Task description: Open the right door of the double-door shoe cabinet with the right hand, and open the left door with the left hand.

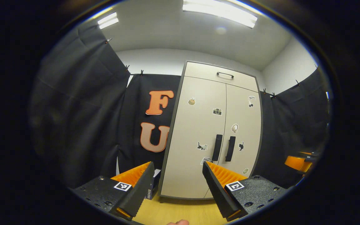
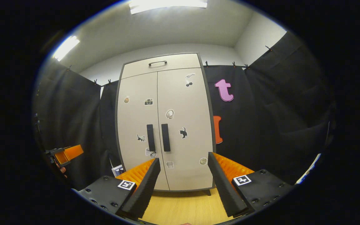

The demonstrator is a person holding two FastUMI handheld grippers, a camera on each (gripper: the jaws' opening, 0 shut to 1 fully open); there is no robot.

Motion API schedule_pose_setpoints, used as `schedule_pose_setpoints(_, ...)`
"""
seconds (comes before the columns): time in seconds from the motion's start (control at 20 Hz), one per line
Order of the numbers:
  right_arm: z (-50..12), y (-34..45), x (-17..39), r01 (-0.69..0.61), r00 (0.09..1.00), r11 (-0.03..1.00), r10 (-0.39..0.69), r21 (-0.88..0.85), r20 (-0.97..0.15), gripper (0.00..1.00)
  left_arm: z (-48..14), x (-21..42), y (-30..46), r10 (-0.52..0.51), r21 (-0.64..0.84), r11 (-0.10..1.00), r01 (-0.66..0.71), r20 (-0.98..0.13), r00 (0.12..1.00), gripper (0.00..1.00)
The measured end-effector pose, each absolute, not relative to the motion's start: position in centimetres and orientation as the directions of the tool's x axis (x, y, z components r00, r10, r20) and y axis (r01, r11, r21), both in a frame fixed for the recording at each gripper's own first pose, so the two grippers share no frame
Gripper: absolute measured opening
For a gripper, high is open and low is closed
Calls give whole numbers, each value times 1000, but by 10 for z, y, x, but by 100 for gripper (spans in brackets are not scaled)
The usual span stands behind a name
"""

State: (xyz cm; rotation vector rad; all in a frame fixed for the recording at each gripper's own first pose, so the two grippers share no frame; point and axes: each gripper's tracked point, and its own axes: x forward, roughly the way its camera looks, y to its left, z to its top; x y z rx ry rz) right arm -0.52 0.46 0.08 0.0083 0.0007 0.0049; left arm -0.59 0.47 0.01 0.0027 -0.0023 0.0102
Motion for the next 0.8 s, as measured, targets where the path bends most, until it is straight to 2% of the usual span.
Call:
schedule_pose_setpoints(0.4,-2,4,-8,3,1000,1000,-3,7,-8,98,2,-11,7,14,2,1000,-14,10,1000,92)
schedule_pose_setpoints(0.45,-1,5,-8,2,1000,1000,-2,8,-7,98,2,-11,8,15,2,1000,-15,10,1000,94)
schedule_pose_setpoints(0.8,8,12,2,2,1000,1000,-2,-16,-3,98,0,-11,11,8,-1,1000,-8,19,1000,94)
